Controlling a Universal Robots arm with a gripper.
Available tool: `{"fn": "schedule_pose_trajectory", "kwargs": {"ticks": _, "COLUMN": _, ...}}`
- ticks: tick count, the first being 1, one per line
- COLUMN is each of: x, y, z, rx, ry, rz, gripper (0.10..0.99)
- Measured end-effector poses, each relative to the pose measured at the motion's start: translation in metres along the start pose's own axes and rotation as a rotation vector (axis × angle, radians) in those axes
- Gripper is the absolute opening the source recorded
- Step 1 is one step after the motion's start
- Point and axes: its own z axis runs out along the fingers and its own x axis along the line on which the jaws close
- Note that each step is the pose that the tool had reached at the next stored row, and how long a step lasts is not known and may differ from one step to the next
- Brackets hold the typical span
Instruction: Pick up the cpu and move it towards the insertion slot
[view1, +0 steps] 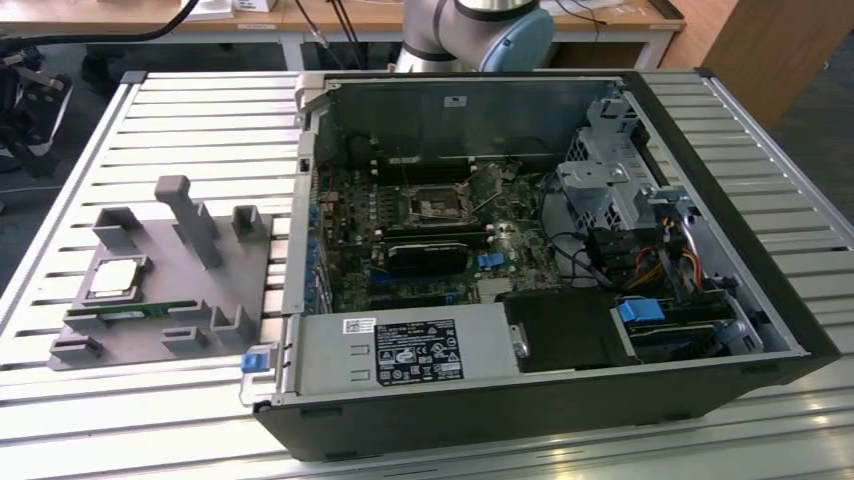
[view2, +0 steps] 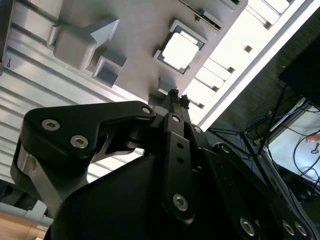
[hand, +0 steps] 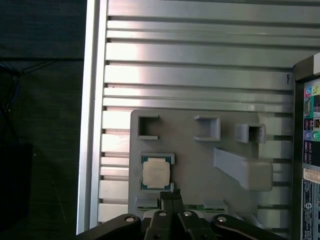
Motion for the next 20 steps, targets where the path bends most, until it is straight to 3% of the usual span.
{"fn": "schedule_pose_trajectory", "kwargs": {"ticks": 3, "x": 0.0004, "y": -0.0003, "z": 0.0027, "rx": 0.0, "ry": 0.0, "rz": 0.0, "gripper": 0.114}}
{"fn": "schedule_pose_trajectory", "kwargs": {"ticks": 4, "x": 0.0006, "y": -0.0003, "z": 0.0035, "rx": 0.0, "ry": -0.0001, "rz": 0.0, "gripper": 0.169}}
{"fn": "schedule_pose_trajectory", "kwargs": {"ticks": 5, "x": 0.0007, "y": -0.0004, "z": 0.0046, "rx": 0.0, "ry": -0.0002, "rz": 0.0, "gripper": 0.169}}
{"fn": "schedule_pose_trajectory", "kwargs": {"ticks": 7, "x": 0.0012, "y": -0.0007, "z": 0.0071, "rx": 0.0, "ry": -0.0002, "rz": 0.0, "gripper": 0.294}}
{"fn": "schedule_pose_trajectory", "kwargs": {"ticks": 10, "x": 0.0016, "y": -0.0009, "z": 0.0112, "rx": 0.0, "ry": -0.0004, "rz": 0.0, "gripper": 0.353}}
{"fn": "schedule_pose_trajectory", "kwargs": {"ticks": 11, "x": 0.0017, "y": -0.001, "z": 0.0123, "rx": 0.0, "ry": -0.0003, "rz": 0.0, "gripper": 0.416}}
{"fn": "schedule_pose_trajectory", "kwargs": {"ticks": 20, "x": 0.0028, "y": -0.0013, "z": 0.0212, "rx": 0.0, "ry": -0.0003, "rz": 0.0, "gripper": 0.416}}
